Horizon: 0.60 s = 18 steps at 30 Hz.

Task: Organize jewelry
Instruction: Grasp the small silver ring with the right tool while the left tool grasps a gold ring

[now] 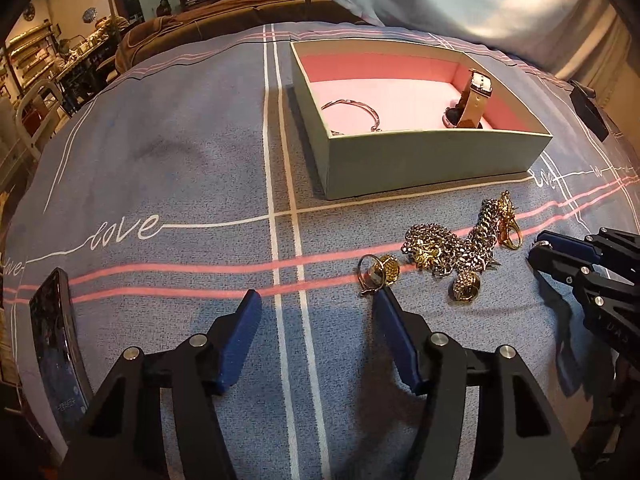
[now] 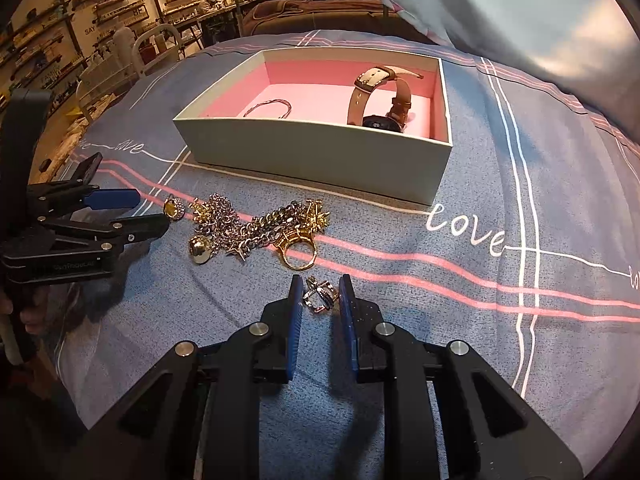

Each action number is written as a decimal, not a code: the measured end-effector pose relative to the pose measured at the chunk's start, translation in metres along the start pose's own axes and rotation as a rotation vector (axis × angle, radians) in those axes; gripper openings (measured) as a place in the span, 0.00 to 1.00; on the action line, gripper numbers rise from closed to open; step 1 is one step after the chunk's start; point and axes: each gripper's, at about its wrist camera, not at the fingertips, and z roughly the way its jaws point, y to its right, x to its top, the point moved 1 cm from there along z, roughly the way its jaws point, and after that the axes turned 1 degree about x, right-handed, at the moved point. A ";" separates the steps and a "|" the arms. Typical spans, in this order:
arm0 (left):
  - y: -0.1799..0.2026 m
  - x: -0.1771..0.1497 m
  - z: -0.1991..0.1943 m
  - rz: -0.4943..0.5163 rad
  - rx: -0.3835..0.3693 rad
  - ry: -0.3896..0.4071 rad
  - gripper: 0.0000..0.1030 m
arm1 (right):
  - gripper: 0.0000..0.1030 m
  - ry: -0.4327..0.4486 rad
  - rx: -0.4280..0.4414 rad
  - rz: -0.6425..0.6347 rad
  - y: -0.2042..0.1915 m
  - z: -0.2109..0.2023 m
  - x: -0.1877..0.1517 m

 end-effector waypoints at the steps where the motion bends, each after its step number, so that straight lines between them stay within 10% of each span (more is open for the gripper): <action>1: 0.003 0.002 0.001 0.011 -0.003 0.001 0.56 | 0.19 0.000 0.001 0.001 0.000 0.000 0.000; 7: 0.014 0.007 0.005 0.061 -0.031 0.018 0.56 | 0.19 -0.001 0.003 0.004 0.000 0.000 0.000; 11: 0.013 0.007 0.002 0.063 -0.028 0.026 0.16 | 0.19 -0.001 0.004 0.006 0.001 0.000 -0.001; 18: 0.008 0.002 -0.018 0.019 -0.091 0.059 0.16 | 0.19 -0.001 0.005 0.006 0.001 0.000 -0.001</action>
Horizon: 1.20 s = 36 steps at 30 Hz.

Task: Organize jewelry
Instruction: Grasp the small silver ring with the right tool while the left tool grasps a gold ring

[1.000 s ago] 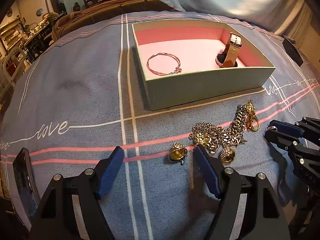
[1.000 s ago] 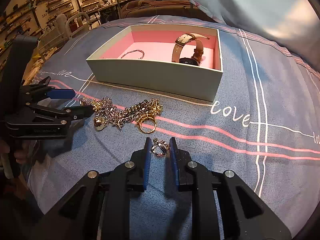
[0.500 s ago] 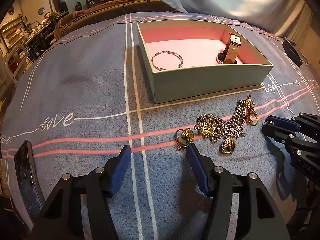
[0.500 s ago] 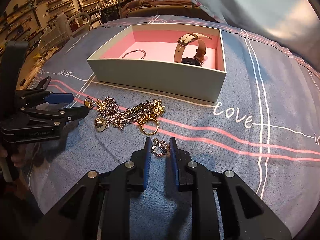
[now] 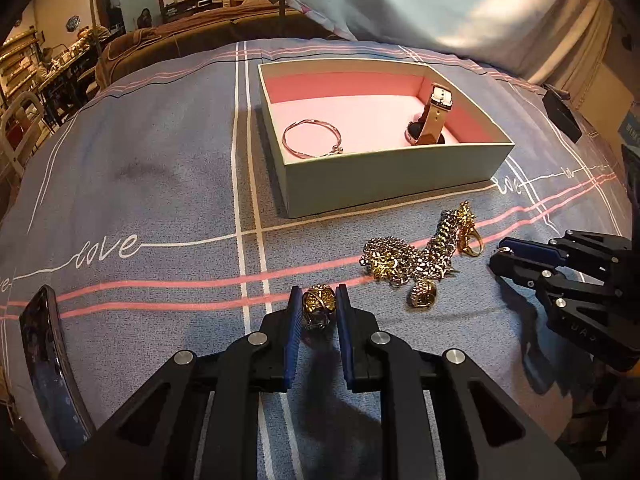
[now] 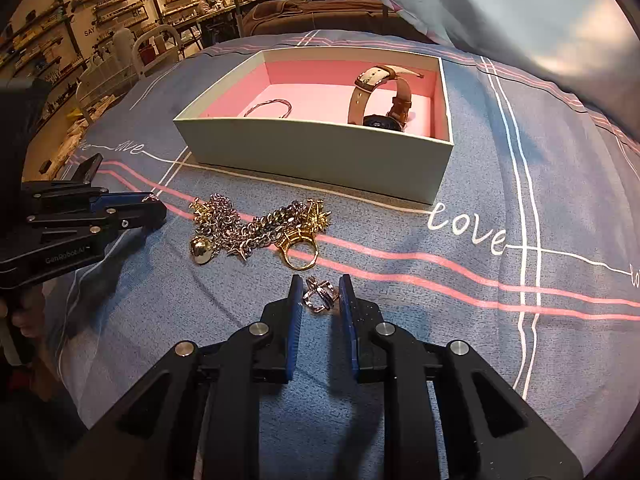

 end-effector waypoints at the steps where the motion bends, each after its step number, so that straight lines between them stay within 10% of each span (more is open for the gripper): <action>1: 0.001 0.001 -0.004 0.002 -0.001 0.011 0.16 | 0.19 0.000 0.000 0.000 0.000 0.000 0.000; 6: 0.003 0.006 -0.008 -0.014 -0.012 0.030 0.17 | 0.19 0.001 -0.001 0.001 -0.001 0.000 0.000; 10: 0.001 0.004 -0.011 -0.027 0.023 0.042 0.64 | 0.19 -0.001 -0.001 -0.002 -0.001 0.000 0.000; 25: -0.017 -0.007 0.008 -0.053 0.205 -0.038 0.57 | 0.19 -0.005 0.001 -0.001 -0.002 0.002 0.001; 36: 0.043 -0.001 -0.001 0.064 0.011 -0.006 0.57 | 0.19 -0.007 -0.001 -0.004 -0.003 0.002 0.001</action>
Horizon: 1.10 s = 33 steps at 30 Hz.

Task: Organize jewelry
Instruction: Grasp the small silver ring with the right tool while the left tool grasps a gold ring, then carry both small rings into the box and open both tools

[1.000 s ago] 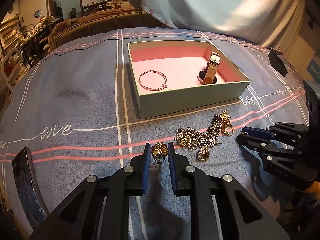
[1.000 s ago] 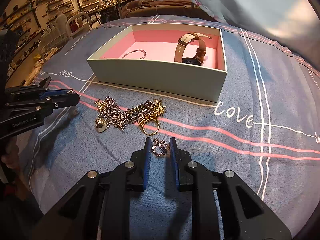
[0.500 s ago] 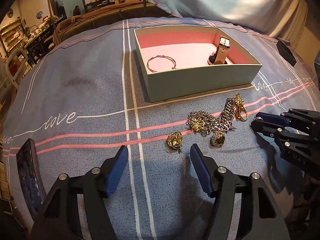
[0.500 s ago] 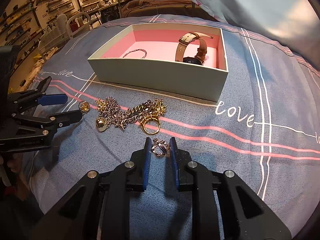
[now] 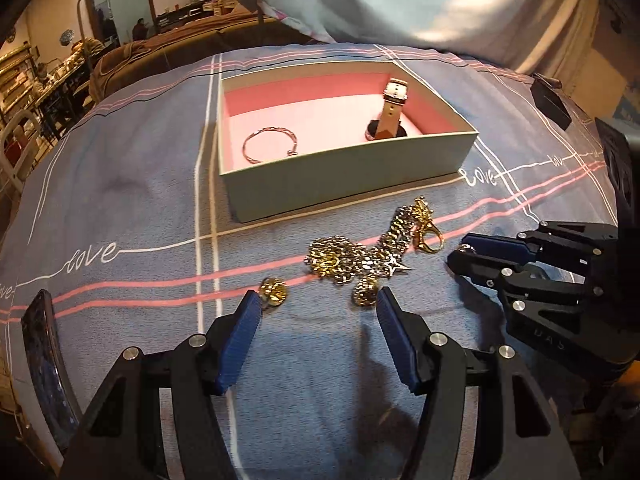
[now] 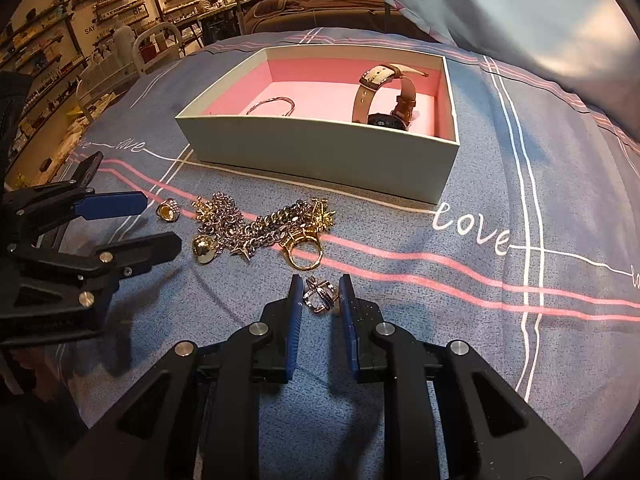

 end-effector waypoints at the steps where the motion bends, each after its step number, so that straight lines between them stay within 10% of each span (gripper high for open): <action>1: 0.007 0.001 0.003 0.013 -0.013 -0.003 0.55 | 0.19 0.000 0.000 0.002 0.000 0.000 -0.001; 6: 0.019 -0.001 0.021 0.055 -0.026 -0.032 0.16 | 0.19 0.003 -0.001 0.001 0.000 -0.004 -0.002; 17: 0.005 0.014 -0.006 -0.012 -0.036 0.007 0.16 | 0.19 0.046 0.003 -0.044 -0.014 -0.022 0.011; 33: -0.032 0.127 -0.041 -0.157 0.019 0.176 0.16 | 0.19 0.222 -0.069 -0.092 -0.016 -0.053 0.126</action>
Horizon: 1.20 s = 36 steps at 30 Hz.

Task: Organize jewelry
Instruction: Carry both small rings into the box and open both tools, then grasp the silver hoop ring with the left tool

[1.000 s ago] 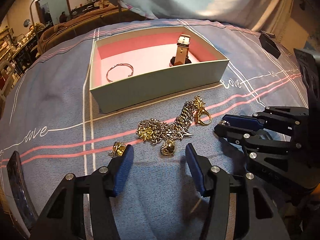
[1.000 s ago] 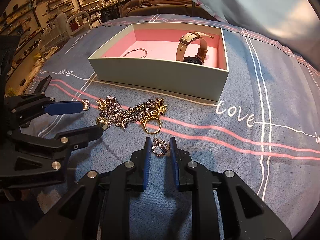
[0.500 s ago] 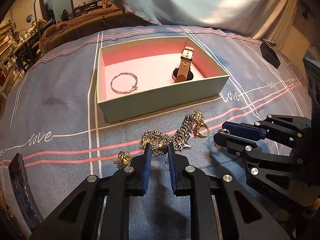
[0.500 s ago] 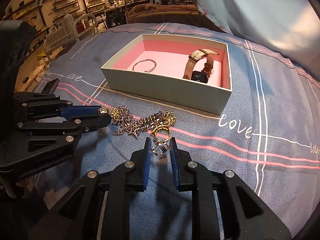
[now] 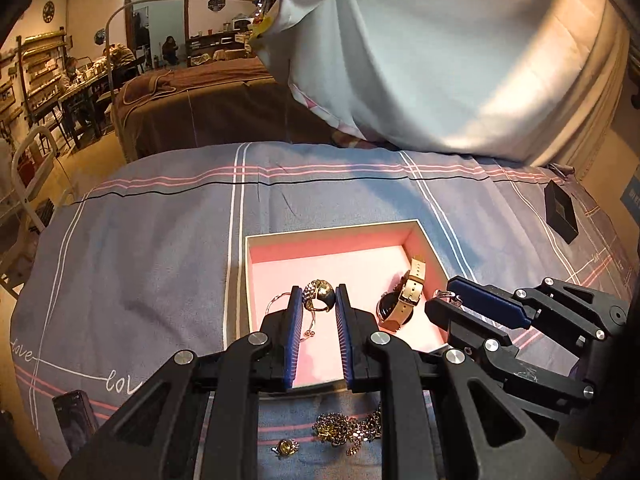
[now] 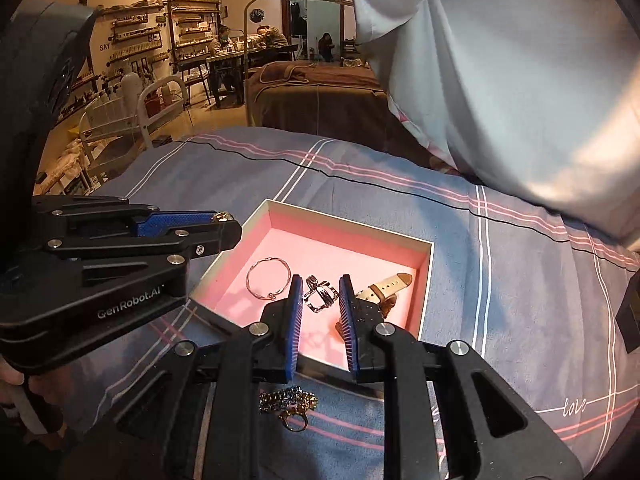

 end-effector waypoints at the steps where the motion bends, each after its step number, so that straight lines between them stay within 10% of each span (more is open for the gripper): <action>1: -0.001 0.002 0.003 -0.007 -0.001 -0.006 0.16 | 0.19 -0.008 0.000 0.000 0.000 0.003 0.003; 22: -0.005 -0.007 0.049 -0.061 -0.008 -0.105 0.17 | 0.21 -0.118 -0.051 0.010 0.009 0.052 -0.008; 25: -0.009 -0.005 0.045 -0.092 -0.002 -0.091 0.68 | 0.57 -0.094 -0.094 0.000 0.010 0.045 -0.012; 36: -0.038 -0.066 -0.001 -0.040 0.056 -0.064 0.84 | 0.64 -0.071 -0.014 0.045 -0.009 0.010 -0.080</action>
